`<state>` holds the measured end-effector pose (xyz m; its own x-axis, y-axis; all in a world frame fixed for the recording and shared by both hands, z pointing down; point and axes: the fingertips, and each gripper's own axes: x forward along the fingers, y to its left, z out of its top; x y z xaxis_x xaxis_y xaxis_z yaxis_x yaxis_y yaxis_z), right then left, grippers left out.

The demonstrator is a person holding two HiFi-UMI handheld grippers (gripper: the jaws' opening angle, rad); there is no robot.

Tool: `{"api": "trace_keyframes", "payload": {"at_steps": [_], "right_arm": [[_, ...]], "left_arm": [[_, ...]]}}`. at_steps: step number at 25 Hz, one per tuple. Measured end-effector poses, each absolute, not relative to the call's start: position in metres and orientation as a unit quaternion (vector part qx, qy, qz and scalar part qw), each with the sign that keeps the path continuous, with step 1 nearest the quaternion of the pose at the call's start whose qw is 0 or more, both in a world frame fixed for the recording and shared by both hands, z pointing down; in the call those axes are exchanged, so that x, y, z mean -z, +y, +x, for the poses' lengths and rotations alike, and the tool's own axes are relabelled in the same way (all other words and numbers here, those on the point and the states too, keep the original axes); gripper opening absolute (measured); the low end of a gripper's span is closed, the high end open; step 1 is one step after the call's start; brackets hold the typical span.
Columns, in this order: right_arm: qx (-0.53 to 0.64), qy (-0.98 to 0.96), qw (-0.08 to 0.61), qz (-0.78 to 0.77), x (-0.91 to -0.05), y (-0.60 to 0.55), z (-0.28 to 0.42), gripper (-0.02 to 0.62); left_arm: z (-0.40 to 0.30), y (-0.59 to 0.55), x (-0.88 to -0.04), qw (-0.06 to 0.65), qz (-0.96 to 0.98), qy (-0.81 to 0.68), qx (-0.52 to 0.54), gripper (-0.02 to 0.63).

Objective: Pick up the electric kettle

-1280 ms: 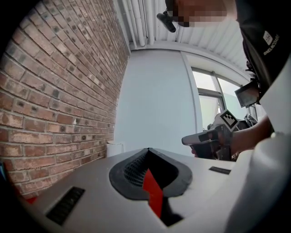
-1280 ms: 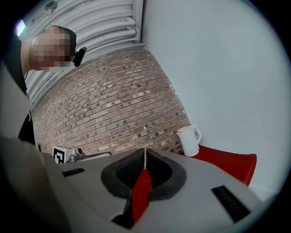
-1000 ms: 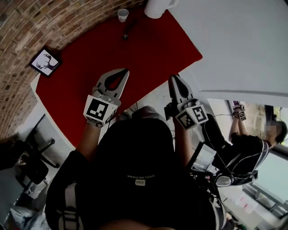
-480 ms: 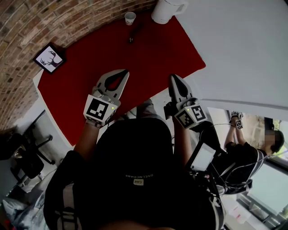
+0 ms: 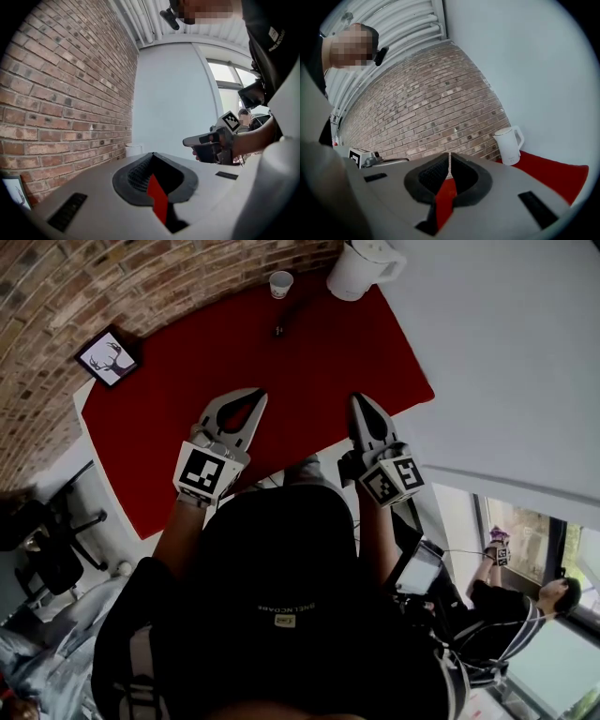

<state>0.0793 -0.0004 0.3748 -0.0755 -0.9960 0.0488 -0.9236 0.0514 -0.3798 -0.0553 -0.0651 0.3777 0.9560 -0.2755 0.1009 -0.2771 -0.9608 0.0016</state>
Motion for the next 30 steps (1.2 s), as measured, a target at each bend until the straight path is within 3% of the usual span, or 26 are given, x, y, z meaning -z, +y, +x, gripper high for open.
{"api": "trace_keyframes", "payload": {"at_steps": [30], "right_arm": [[0.195, 0.708, 0.105, -0.671, -0.425, -0.099, 0.222, 0.038]], "left_arm": [[-0.007, -0.132, -0.393, 0.001, 0.953, -0.274, -0.126, 0.006]]}}
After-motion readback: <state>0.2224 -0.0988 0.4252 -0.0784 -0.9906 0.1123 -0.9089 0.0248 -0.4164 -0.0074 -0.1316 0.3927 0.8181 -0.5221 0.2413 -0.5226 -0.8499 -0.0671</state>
